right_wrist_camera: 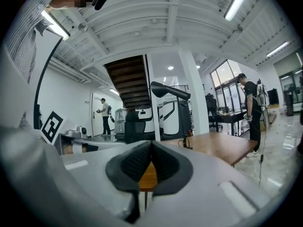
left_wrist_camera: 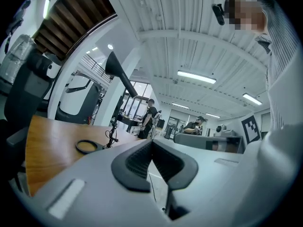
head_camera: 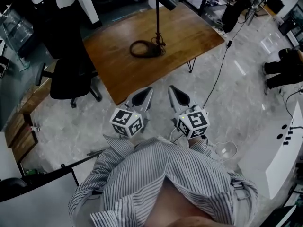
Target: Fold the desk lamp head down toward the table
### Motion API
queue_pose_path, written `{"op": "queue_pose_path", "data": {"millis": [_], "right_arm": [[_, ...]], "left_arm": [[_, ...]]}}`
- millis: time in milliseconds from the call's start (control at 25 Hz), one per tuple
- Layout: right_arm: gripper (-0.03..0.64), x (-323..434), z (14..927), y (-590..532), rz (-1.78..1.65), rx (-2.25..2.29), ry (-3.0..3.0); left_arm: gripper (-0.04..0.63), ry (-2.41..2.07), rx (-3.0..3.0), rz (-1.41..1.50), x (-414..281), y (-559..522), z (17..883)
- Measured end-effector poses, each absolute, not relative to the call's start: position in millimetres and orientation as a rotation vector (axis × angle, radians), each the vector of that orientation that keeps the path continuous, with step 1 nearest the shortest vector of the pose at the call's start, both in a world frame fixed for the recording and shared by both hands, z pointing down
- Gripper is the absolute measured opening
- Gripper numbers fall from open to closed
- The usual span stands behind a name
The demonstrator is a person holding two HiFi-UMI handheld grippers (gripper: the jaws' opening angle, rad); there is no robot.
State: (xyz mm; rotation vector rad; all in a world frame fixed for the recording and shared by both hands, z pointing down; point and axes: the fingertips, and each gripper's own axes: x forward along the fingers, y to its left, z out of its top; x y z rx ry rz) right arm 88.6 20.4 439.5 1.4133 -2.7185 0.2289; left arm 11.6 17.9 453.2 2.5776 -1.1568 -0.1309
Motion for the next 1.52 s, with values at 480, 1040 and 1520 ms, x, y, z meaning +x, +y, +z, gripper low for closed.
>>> {"op": "queue_pose_path", "data": {"millis": [480, 1040, 1520], "right_arm": [[0.003, 64, 415, -139, 0.157, 1.527, -2.682], [0.023, 66, 412, -260, 0.111, 1.618, -2.57], [0.081, 60, 412, -307, 0.07, 1.474, -2.559]], "left_arm": [[0.005, -1.077, 2.653, -0.177, -14, -139, 428], [0.005, -1.039, 2.68, -0.172, -23, -241, 421], [0.041, -1.191, 2.677, -0.16, -29, -279, 405]]}}
